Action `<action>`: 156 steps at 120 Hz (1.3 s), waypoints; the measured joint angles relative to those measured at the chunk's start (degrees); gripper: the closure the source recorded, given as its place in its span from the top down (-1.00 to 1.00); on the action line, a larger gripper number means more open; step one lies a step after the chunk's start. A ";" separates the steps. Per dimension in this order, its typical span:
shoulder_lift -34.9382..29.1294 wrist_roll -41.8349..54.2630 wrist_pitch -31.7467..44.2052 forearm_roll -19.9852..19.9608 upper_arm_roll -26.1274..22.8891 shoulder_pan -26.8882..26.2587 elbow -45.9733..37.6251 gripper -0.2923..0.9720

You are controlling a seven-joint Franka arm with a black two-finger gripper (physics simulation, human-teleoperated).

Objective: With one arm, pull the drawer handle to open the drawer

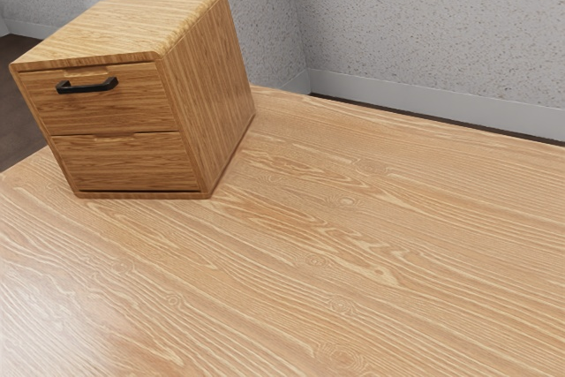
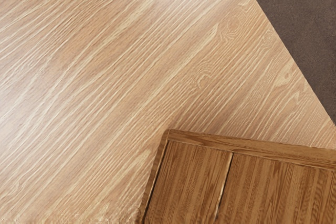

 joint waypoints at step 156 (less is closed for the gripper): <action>24.21 -9.58 6.33 14.01 -14.20 -6.86 7.24 0.38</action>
